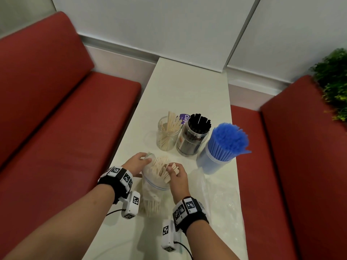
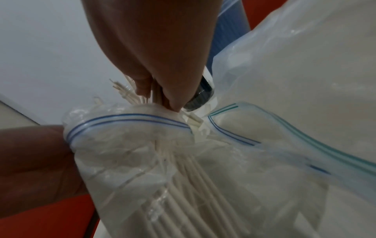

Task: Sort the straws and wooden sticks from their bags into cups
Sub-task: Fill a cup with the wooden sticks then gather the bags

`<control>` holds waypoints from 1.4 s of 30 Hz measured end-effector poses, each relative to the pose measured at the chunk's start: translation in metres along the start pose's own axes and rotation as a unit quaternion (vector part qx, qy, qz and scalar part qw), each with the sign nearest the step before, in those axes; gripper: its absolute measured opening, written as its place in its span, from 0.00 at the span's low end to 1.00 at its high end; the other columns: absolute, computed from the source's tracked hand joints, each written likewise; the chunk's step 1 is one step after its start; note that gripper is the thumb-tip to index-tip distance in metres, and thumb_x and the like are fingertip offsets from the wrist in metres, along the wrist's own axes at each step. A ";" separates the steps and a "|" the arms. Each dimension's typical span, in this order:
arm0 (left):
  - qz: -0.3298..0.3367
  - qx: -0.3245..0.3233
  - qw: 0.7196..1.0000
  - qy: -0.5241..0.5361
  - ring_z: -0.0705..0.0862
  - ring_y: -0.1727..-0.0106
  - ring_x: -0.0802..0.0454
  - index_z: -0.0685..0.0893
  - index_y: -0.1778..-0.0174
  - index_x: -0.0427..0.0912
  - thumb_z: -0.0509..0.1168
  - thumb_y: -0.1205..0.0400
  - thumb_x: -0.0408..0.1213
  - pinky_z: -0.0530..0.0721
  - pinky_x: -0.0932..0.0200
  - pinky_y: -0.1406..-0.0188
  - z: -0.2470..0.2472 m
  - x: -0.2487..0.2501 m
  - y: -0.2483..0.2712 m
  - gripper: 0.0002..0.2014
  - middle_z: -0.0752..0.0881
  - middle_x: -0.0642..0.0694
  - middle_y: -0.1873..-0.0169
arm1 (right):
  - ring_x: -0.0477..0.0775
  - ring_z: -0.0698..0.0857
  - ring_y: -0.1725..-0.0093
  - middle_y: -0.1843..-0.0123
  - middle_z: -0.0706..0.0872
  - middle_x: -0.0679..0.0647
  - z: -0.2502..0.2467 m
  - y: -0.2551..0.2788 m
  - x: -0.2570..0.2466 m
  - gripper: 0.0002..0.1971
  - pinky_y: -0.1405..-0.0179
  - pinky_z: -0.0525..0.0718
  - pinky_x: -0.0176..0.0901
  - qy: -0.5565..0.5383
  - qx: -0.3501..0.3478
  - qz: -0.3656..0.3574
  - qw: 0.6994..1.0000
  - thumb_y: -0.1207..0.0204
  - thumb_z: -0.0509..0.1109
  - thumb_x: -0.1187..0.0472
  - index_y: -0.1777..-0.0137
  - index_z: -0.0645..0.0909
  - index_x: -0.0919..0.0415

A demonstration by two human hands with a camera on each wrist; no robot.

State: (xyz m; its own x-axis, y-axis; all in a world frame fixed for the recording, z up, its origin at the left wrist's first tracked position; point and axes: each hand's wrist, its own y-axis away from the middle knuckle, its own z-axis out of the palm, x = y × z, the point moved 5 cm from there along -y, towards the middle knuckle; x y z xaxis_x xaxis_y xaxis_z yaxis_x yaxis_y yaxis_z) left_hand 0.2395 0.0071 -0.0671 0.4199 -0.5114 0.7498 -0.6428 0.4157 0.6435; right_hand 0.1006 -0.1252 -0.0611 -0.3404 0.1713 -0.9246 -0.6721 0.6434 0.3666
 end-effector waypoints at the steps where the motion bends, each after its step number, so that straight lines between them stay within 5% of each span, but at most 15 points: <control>1: -0.003 0.004 1.000 -0.003 0.83 0.38 0.40 0.74 0.26 0.46 0.65 0.15 0.41 0.88 0.43 0.47 -0.002 0.001 -0.001 0.21 0.81 0.40 0.36 | 0.61 0.90 0.42 0.44 0.92 0.59 0.000 -0.002 -0.001 0.04 0.39 0.87 0.59 -0.013 -0.003 0.000 1.000 0.13 0.68 0.63 0.44 0.84 0.58; 6: 0.027 -0.007 0.998 -0.055 0.82 0.40 0.42 0.72 0.24 0.47 0.66 0.16 0.33 0.88 0.48 0.57 -0.010 0.008 -0.006 0.23 0.80 0.40 0.38 | 0.50 0.90 0.38 0.41 0.92 0.51 -0.005 -0.015 -0.018 0.06 0.48 0.85 0.34 -0.077 0.005 -0.013 0.997 0.11 0.65 0.65 0.44 0.84 0.56; 10: 0.075 -0.005 0.991 -0.110 0.82 0.39 0.39 0.78 0.27 0.49 0.64 0.16 0.28 0.87 0.42 0.45 -0.014 0.015 -0.008 0.22 0.78 0.40 0.35 | 0.48 0.91 0.47 0.53 0.93 0.50 -0.006 -0.022 -0.038 0.07 0.45 0.85 0.41 -0.072 -0.022 -0.043 0.996 0.11 0.63 0.66 0.46 0.81 0.57; 15: 0.136 -0.013 0.962 -0.235 0.77 0.28 0.50 0.88 0.40 0.47 0.58 0.16 0.24 0.72 0.55 0.27 -0.014 0.022 -0.010 0.19 0.82 0.46 0.31 | 0.49 0.87 0.57 0.60 0.86 0.53 -0.004 -0.026 -0.058 0.06 0.51 0.85 0.36 -0.049 -0.013 -0.087 0.995 0.10 0.60 0.65 0.41 0.79 0.61; 19: 0.138 0.011 0.957 -0.254 0.81 0.46 0.50 0.88 0.43 0.50 0.55 0.13 0.30 0.79 0.48 0.37 -0.017 0.031 -0.009 0.18 0.86 0.46 0.37 | 0.50 0.82 0.59 0.59 0.81 0.57 0.002 -0.027 -0.076 0.06 0.52 0.85 0.36 -0.044 -0.018 -0.111 0.993 0.09 0.58 0.67 0.41 0.77 0.62; 22: 0.164 0.028 0.956 -0.244 0.85 0.44 0.47 0.87 0.40 0.52 0.56 0.12 0.35 0.81 0.51 0.40 -0.018 0.042 -0.004 0.15 0.86 0.48 0.38 | 0.54 0.80 0.57 0.57 0.78 0.59 0.011 -0.022 -0.091 0.07 0.55 0.84 0.35 -0.030 -0.049 -0.108 0.993 0.10 0.57 0.70 0.43 0.76 0.62; 26: 0.229 0.074 0.965 -0.107 0.84 0.38 0.53 0.87 0.41 0.50 0.60 0.14 0.36 0.79 0.55 0.34 -0.028 0.063 0.006 0.12 0.88 0.52 0.42 | 0.49 0.81 0.58 0.59 0.80 0.52 0.010 -0.013 -0.140 0.07 0.52 0.83 0.37 -0.003 -0.049 -0.165 0.985 0.09 0.58 0.67 0.42 0.77 0.58; 30: 0.175 0.034 0.958 0.224 0.89 0.42 0.39 0.87 0.46 0.40 0.60 0.13 0.35 0.86 0.46 0.38 -0.021 0.076 0.021 0.10 0.92 0.41 0.54 | 0.49 0.82 0.59 0.59 0.81 0.51 0.005 0.005 -0.218 0.08 0.52 0.84 0.41 -0.049 -0.048 -0.270 0.961 0.09 0.60 0.66 0.45 0.77 0.53; 32: 0.095 -0.034 0.952 0.290 0.88 0.42 0.38 0.87 0.43 0.38 0.60 0.12 0.46 0.85 0.43 0.37 -0.005 0.080 0.026 0.16 0.92 0.42 0.52 | 0.51 0.81 0.58 0.58 0.80 0.52 0.011 0.016 -0.245 0.08 0.51 0.84 0.46 -0.063 -0.062 -0.308 0.947 0.10 0.60 0.67 0.45 0.77 0.53; 34: 0.027 -0.167 0.912 0.374 0.87 0.42 0.38 0.87 0.40 0.34 0.59 0.13 0.55 0.84 0.40 0.36 0.018 0.086 0.037 0.26 0.90 0.39 0.47 | 0.53 0.81 0.57 0.57 0.80 0.54 0.022 0.028 -0.255 0.07 0.49 0.84 0.49 -0.059 -0.085 -0.312 0.944 0.11 0.60 0.68 0.43 0.76 0.56; 37: -0.006 -0.242 0.839 0.487 0.90 0.56 0.43 0.88 0.50 0.32 0.65 0.16 0.41 0.90 0.47 0.51 0.035 0.097 0.057 0.14 0.89 0.38 0.59 | 0.52 0.84 0.56 0.57 0.82 0.56 0.033 0.043 -0.248 0.07 0.46 0.87 0.51 -0.060 -0.112 -0.295 0.947 0.11 0.64 0.69 0.38 0.75 0.59; 42: -0.065 -0.175 0.878 0.441 0.86 0.66 0.50 0.83 0.59 0.31 0.65 0.17 0.31 0.90 0.58 0.68 0.032 0.084 0.062 0.07 0.83 0.40 0.67 | 0.54 0.88 0.58 0.58 0.87 0.57 0.031 0.048 -0.239 0.13 0.44 0.87 0.60 -0.108 -0.106 -0.257 0.955 0.17 0.75 0.62 0.36 0.78 0.53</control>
State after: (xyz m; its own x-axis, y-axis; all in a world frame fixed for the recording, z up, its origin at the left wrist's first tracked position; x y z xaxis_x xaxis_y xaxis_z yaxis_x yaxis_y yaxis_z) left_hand 0.2147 -0.0347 0.0311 0.9070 0.1456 0.3952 -0.3816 0.6812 0.6248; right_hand 0.1708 -0.1121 0.1743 0.1986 0.0390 -0.9793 -0.8391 0.5230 -0.1494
